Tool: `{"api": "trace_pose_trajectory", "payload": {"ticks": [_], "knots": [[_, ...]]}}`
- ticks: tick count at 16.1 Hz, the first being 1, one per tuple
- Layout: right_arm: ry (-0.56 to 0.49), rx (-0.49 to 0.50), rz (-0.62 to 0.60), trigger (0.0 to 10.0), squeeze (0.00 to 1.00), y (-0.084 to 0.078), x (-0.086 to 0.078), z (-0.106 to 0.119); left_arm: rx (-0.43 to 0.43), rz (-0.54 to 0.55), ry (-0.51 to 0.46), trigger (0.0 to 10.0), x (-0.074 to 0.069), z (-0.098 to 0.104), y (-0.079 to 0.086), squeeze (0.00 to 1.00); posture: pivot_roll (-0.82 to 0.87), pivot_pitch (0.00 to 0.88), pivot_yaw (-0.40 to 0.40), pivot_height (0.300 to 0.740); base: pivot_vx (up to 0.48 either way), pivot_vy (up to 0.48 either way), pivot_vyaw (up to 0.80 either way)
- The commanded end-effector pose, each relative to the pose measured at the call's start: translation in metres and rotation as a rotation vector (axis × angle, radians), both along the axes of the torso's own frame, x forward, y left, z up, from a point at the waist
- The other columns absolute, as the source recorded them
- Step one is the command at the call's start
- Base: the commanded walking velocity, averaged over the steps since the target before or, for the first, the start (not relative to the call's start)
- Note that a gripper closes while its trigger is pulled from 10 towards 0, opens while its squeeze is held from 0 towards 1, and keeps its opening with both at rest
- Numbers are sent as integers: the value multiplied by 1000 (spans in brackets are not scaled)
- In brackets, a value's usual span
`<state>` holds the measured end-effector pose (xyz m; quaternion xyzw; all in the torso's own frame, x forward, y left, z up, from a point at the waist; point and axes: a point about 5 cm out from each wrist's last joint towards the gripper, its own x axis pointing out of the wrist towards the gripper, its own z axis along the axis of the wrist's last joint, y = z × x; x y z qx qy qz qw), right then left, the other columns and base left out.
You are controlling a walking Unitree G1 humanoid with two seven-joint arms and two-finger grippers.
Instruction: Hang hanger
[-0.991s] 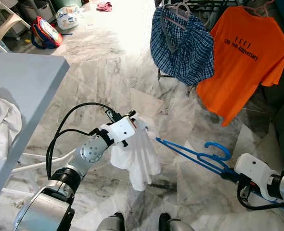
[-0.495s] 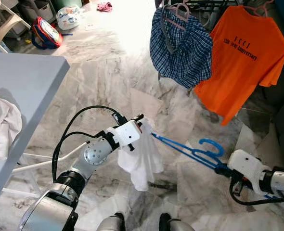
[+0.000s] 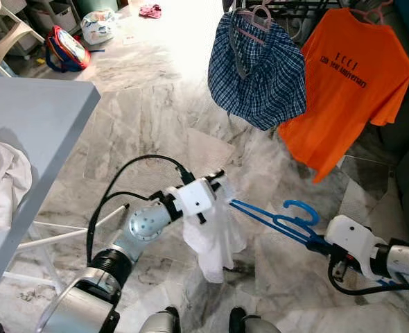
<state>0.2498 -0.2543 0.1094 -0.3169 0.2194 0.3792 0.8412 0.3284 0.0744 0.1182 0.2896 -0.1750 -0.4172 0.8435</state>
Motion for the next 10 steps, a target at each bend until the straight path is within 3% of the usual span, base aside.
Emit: {"api": "trace_pose_trajectory", "payload": {"ticks": [1,4,7,10], "knots": [[7,3,41,10000,0,5,-1,-3,-9,-45,-14,10000,-4,2,-3,0,-13,209,79,740,0,0,0],[30,18,75,10000,0,6,-4,-3,13,-67,-21,10000,-5,1,-4,0,-17,210,80,740,0,0,0],[76,16,78,10000,0,-6,-14,-1,19,-29,-43,10000,2,9,5,0,-18,213,79,740,0,0,0],[135,11,84,10000,0,-6,-19,-14,7,-43,-84,10000,4,19,5,0,-16,211,78,740,0,0,0]]}}
